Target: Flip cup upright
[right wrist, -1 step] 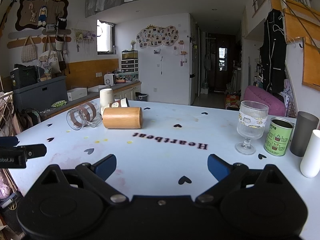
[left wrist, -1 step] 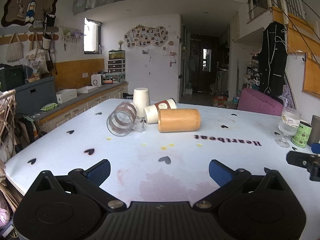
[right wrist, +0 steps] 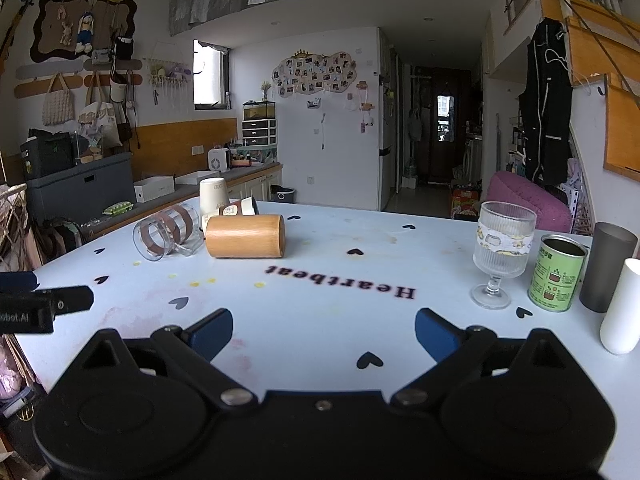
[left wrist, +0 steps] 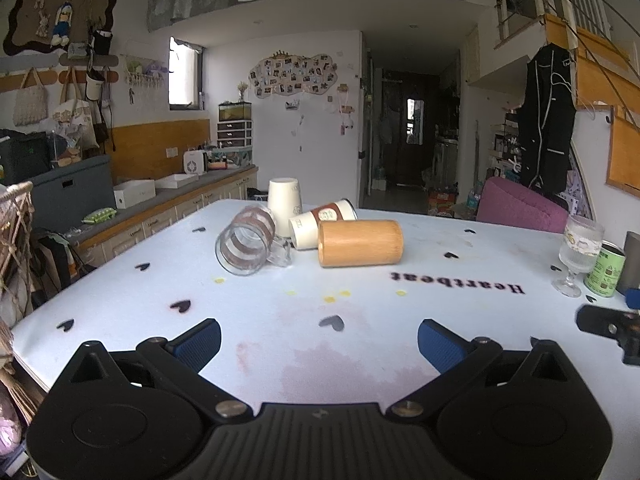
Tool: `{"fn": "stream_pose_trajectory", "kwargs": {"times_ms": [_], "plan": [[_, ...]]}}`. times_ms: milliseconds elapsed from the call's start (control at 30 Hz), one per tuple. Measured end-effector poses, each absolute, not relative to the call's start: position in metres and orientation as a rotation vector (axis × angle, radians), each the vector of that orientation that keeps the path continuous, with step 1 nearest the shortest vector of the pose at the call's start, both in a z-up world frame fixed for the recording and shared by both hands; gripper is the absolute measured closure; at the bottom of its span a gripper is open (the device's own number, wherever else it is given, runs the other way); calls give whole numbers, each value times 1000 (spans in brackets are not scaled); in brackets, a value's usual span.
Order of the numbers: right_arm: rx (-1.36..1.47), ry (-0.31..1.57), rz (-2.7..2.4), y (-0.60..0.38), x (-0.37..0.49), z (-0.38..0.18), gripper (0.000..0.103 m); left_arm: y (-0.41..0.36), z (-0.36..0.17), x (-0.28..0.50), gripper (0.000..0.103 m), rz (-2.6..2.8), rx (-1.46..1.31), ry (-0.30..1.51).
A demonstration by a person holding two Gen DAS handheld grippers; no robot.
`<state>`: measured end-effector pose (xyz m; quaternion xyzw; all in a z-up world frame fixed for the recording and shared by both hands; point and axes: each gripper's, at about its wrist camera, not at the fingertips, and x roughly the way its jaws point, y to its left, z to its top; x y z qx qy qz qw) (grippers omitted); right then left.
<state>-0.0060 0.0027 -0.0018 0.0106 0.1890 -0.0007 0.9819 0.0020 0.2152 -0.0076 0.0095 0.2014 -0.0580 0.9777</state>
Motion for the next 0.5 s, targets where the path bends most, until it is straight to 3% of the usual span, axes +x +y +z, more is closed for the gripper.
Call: {"fn": "stream_pose_trajectory", "kwargs": {"times_ms": [500], "plan": [[83,359,-10,-5,-24,-9,0,242,18,106,0,-52,57,328]]}}
